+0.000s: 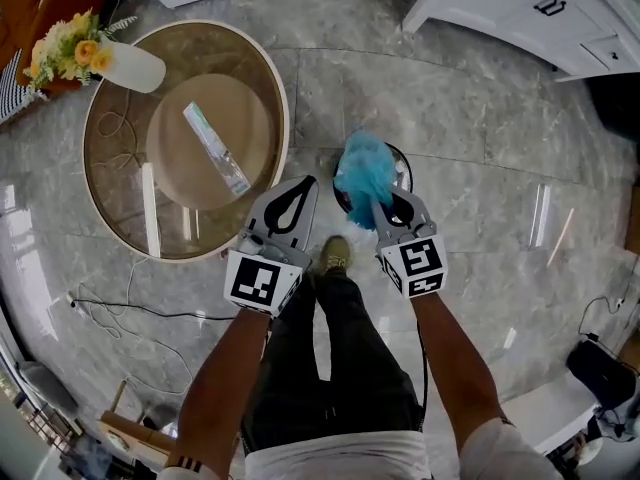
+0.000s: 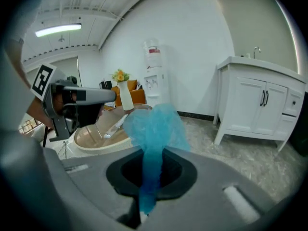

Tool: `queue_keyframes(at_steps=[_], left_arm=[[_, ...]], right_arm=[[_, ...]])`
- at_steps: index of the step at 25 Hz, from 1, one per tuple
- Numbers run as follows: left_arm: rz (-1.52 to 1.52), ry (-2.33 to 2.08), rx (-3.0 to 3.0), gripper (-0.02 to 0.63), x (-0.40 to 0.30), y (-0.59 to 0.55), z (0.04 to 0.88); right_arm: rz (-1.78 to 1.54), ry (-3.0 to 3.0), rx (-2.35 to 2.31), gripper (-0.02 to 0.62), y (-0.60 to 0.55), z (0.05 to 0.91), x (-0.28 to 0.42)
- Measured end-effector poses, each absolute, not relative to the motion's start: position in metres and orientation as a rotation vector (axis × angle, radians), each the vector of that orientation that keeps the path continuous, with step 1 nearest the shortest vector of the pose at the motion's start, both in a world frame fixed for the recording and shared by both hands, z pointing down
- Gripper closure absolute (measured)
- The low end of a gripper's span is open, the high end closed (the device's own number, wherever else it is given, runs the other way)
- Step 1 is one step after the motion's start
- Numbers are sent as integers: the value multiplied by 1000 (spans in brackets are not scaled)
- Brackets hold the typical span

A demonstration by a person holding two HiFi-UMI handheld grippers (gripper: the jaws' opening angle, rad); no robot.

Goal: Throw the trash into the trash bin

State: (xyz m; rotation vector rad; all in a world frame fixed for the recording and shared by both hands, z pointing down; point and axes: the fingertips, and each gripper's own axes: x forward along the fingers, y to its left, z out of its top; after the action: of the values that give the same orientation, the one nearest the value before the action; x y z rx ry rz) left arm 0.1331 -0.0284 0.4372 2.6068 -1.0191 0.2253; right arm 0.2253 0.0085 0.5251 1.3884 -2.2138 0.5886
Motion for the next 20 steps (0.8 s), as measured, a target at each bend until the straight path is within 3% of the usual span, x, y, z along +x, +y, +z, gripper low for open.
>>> queue_keyframes(at_steps=[10,17,20], left_arm=[[248,-960,2615,606,153,-37,458],[285,-915,2604,606,160,-37,475],[295,-901,2602,606,164,-39,479]], right_arm=[[609,-2050,1245,566,19,603,249],[682,-1960,1203,489,26,637,263],[704,-1915,1187,427,31,648,270]])
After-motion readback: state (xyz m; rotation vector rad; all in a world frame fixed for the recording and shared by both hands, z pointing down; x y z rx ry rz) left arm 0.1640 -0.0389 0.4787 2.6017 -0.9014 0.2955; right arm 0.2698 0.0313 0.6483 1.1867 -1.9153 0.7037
